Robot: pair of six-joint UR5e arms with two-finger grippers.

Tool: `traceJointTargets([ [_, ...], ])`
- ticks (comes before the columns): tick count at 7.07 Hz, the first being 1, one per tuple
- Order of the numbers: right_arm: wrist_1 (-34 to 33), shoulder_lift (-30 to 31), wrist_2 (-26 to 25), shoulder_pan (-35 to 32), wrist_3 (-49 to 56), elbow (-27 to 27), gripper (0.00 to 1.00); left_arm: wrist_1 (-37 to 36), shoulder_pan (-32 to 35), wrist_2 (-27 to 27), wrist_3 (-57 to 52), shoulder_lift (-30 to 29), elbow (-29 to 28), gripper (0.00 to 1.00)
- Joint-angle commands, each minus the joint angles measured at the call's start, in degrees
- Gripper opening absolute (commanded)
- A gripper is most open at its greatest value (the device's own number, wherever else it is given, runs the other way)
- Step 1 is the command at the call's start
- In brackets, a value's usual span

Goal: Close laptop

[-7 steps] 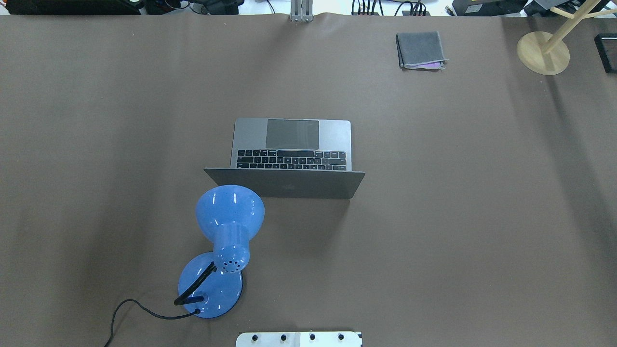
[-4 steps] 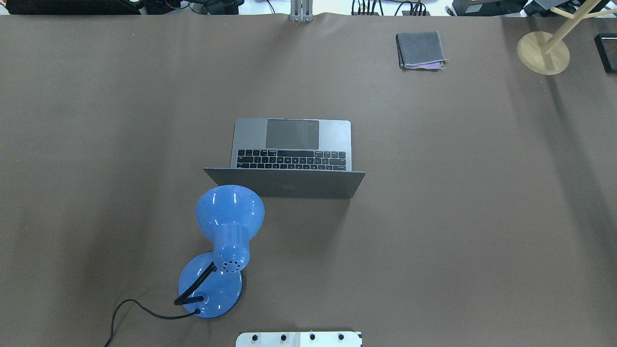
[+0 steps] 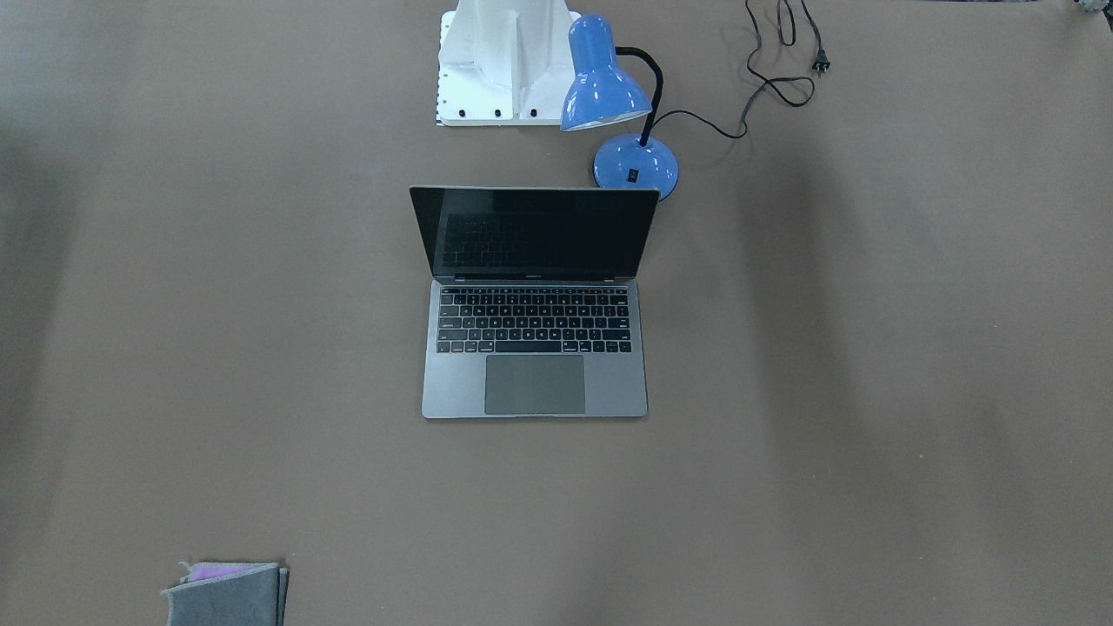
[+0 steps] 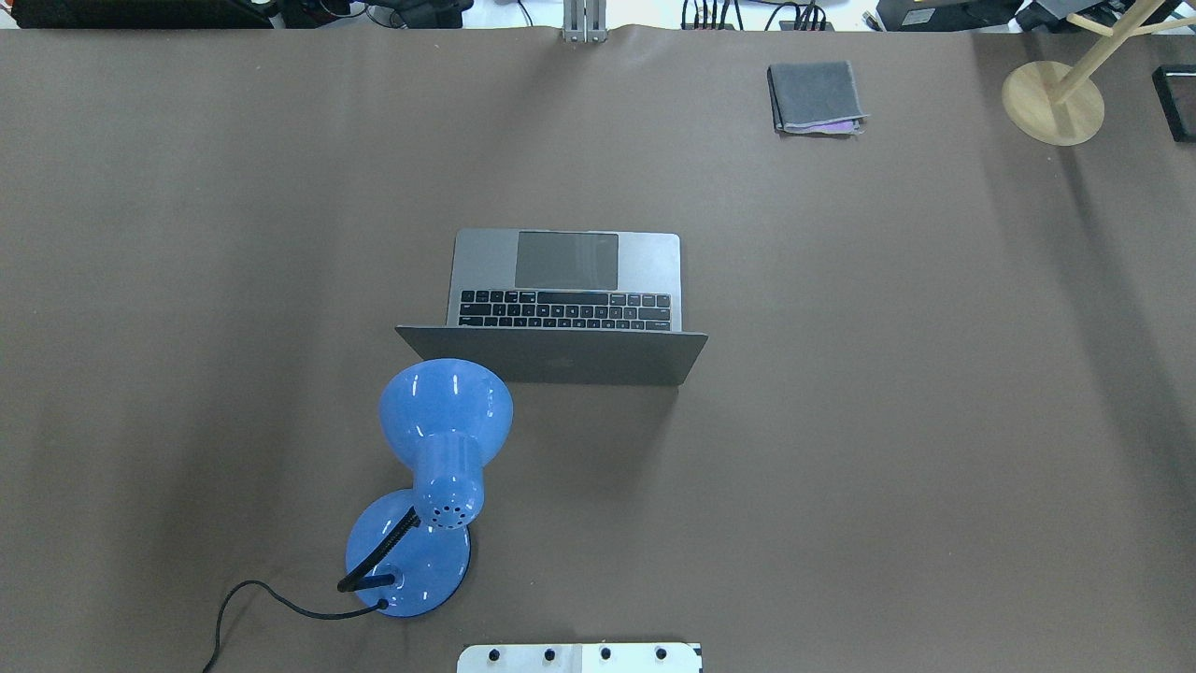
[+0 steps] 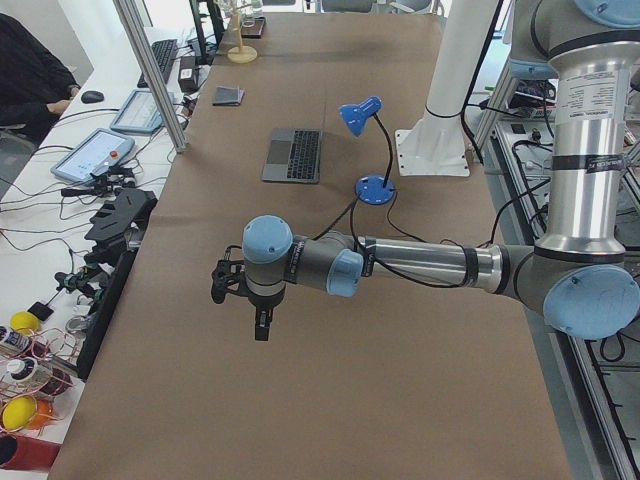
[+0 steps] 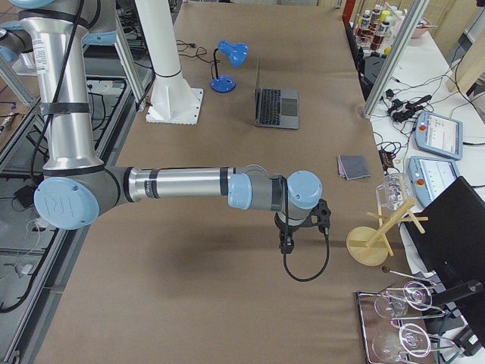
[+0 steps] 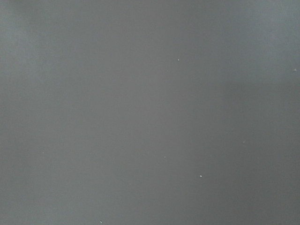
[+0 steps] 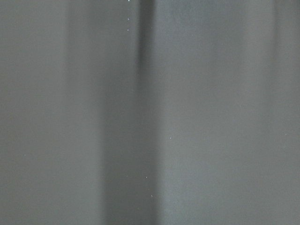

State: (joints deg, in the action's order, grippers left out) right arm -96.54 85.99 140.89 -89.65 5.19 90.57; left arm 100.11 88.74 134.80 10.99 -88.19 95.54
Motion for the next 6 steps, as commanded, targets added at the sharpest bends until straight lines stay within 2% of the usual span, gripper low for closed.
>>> traceJointTargets([
  [1, 0.0, 0.0, 0.0, 0.0, 0.0, 0.0, 1.00, 0.1, -0.4, 0.0, -0.4, -0.5, 0.4, 0.99],
  [4, -0.1, -1.3, 0.1, 0.2, -0.1, 0.0, 1.00, 0.2, -2.2, 0.5, 0.2, -2.3, 0.1, 0.98],
  [6, -0.1, -4.1, 0.5, 1.7, -0.3, -0.1, 1.00, -0.4, -3.2, 0.9, 1.0, -6.7, -0.6, 0.99],
])
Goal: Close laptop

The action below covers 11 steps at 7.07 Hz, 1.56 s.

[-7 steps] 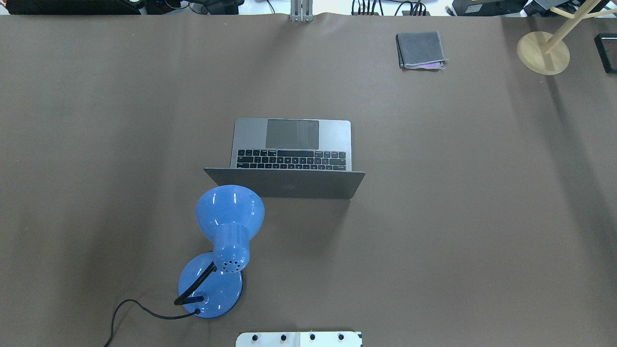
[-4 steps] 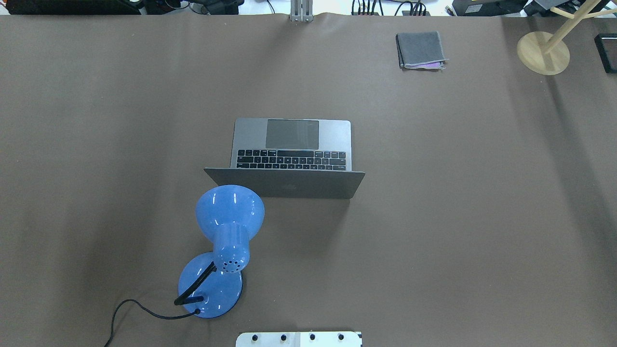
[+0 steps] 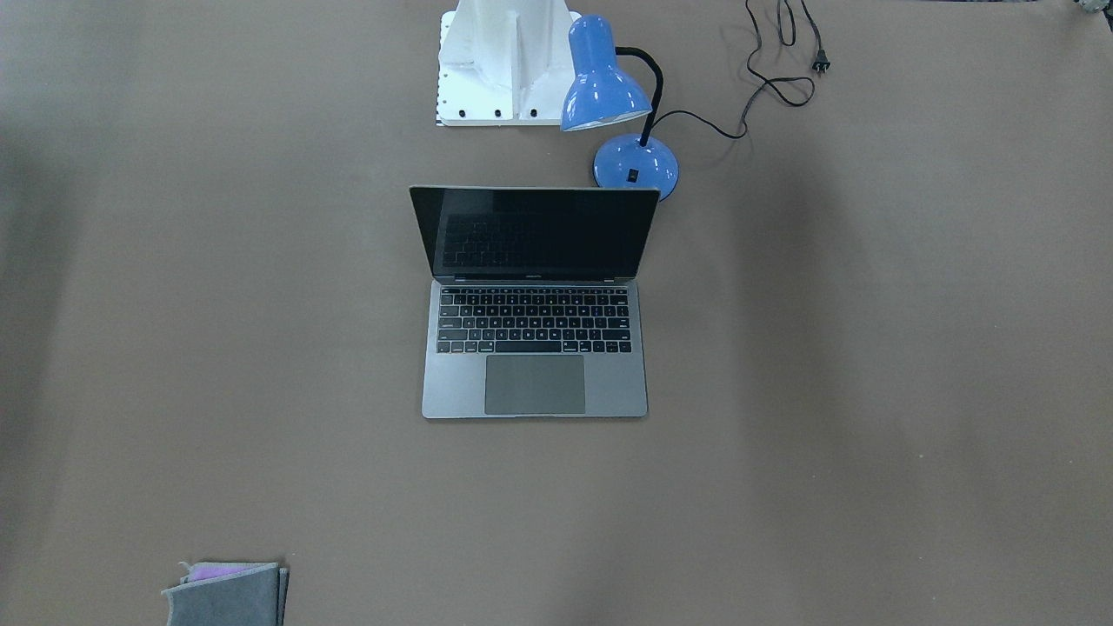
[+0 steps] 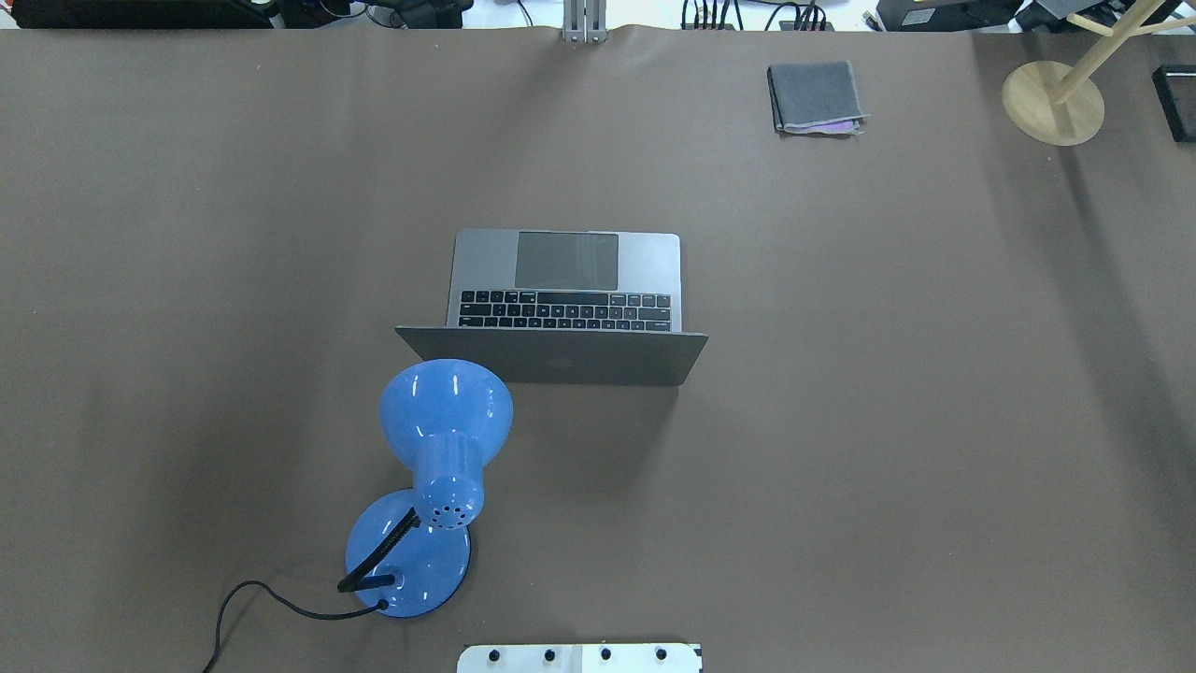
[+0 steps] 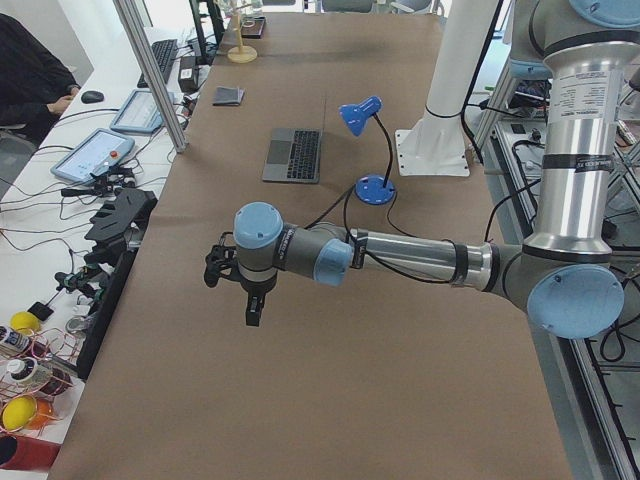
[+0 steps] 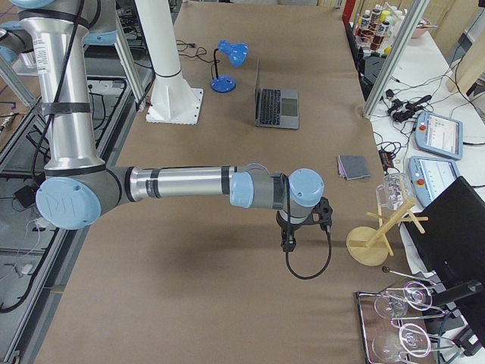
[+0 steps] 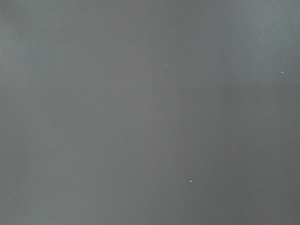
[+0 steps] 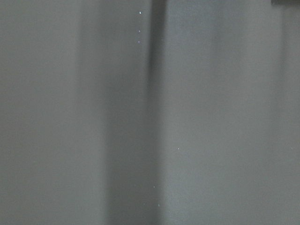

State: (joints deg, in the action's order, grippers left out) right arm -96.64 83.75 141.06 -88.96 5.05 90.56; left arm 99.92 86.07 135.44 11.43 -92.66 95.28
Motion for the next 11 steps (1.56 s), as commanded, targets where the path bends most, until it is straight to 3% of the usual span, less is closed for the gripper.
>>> traceJointTargets([
  [1, 0.5, -2.8, 2.8, 2.9, -0.6, 0.0, 1.00, 0.4, -3.1, 2.9, 7.6, -4.4, -0.3, 0.99],
  [2, 0.6, -5.7, 5.3, 4.6, -3.4, 0.1, 1.00, 3.1, -7.6, 5.3, 15.6, -6.8, -0.6, 0.98],
  [5, 6.0, -8.9, 7.3, 12.5, -18.9, 2.9, 1.00, 19.1, -19.4, 4.0, 39.0, -9.4, -0.9, 0.97],
  [7, 18.9, -8.8, 6.9, 19.8, -41.0, 4.6, 0.98, 23.0, -22.8, 3.3, 46.4, -10.4, 0.0, 0.75],
  [8, 26.9, -8.9, 6.7, 24.3, -52.5, 4.9, 0.85, 25.4, -25.2, 3.9, 47.4, -10.4, 0.3, 0.45],
  [9, 34.2, -9.0, 6.4, 27.8, -62.4, 5.0, 0.49, 25.9, -27.9, 4.0, 49.0, -10.4, 1.5, 0.15],
  [10, 40.8, -8.9, 5.9, 31.8, -67.1, 4.9, 0.13, 25.9, -30.6, 4.0, 50.9, -10.4, 3.3, 0.00],
  [11, 43.5, -8.8, 4.4, 35.5, -68.8, 4.9, 0.00, 25.9, -32.6, 4.0, 51.6, -10.5, 4.7, 0.00],
])
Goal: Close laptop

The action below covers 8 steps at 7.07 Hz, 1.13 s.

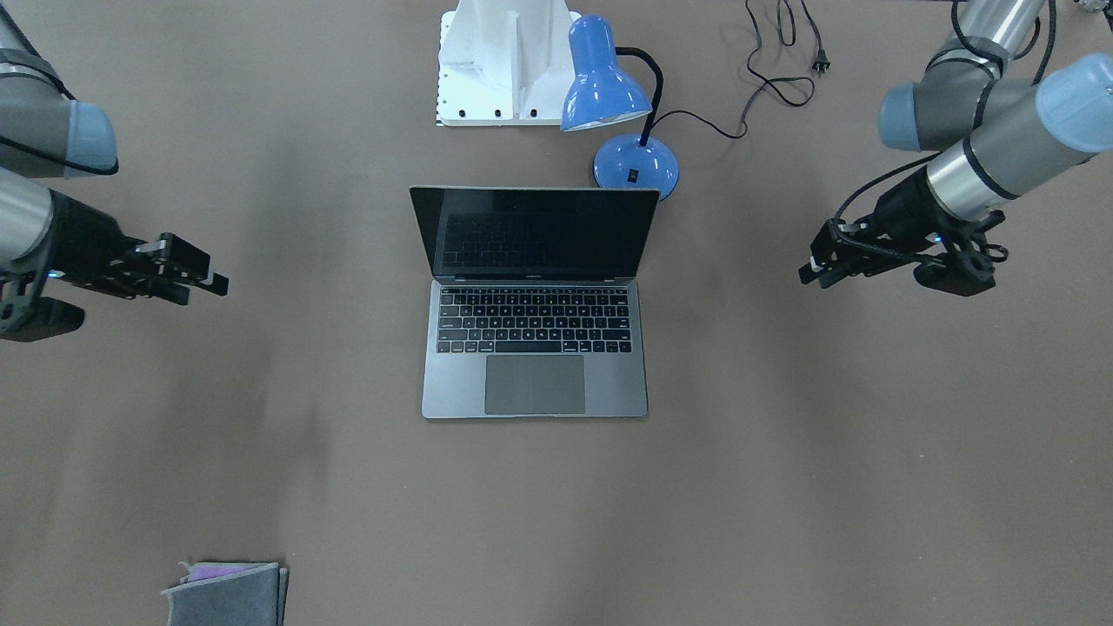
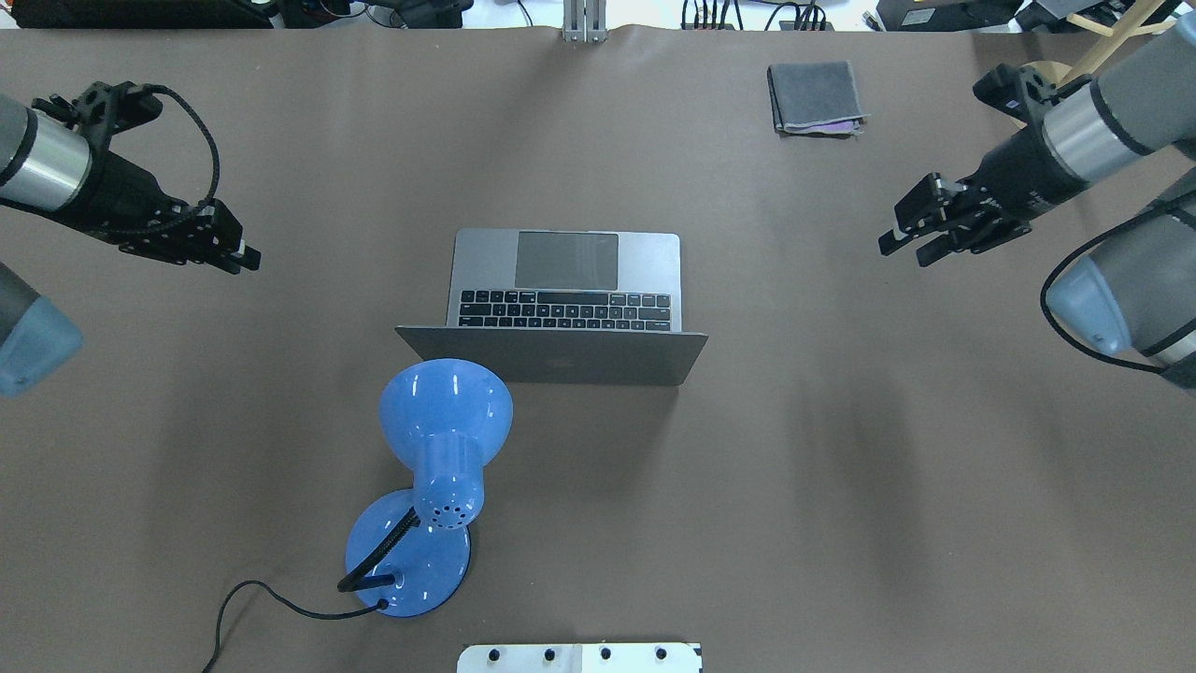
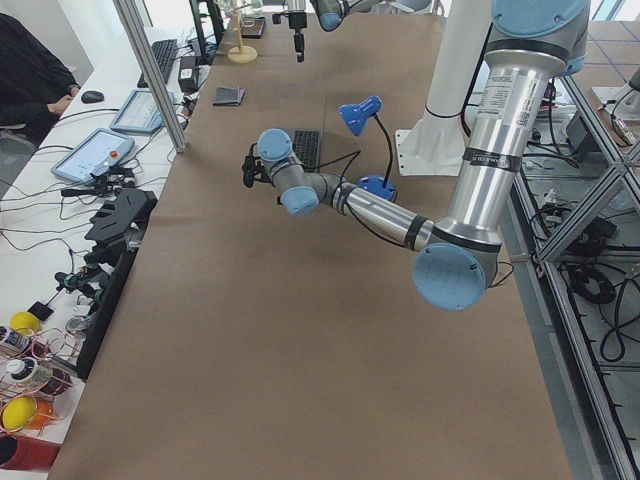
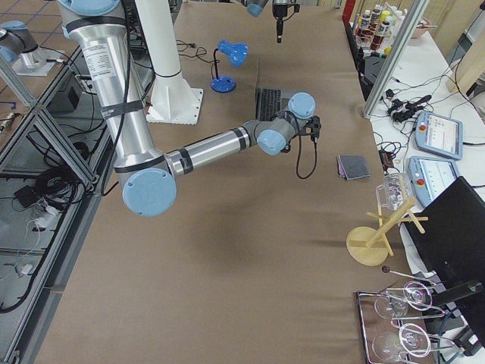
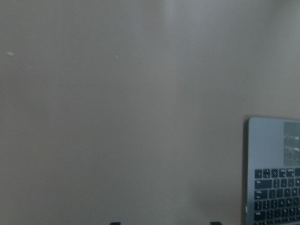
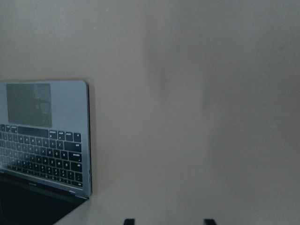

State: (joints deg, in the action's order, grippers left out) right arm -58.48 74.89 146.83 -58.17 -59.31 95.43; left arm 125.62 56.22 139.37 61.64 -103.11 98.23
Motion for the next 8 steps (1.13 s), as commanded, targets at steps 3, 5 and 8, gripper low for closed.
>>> traceJointTargets([
  [3, 7.1, 1.2, -0.8, 11.6, -4.3, 4.5, 0.00, 0.2, -7.7, 0.0, 1.4, -0.1, 3.5, 0.00],
  [5, 7.1, 3.2, -0.8, 15.2, -4.1, 10.2, 0.00, 0.1, -10.5, 0.1, 1.4, 0.0, 5.6, 0.00],
  [8, 7.1, 2.3, -1.2, 16.3, -4.1, 13.8, 0.00, 0.1, -11.4, 4.8, 2.4, -0.9, 7.1, 0.00],
])
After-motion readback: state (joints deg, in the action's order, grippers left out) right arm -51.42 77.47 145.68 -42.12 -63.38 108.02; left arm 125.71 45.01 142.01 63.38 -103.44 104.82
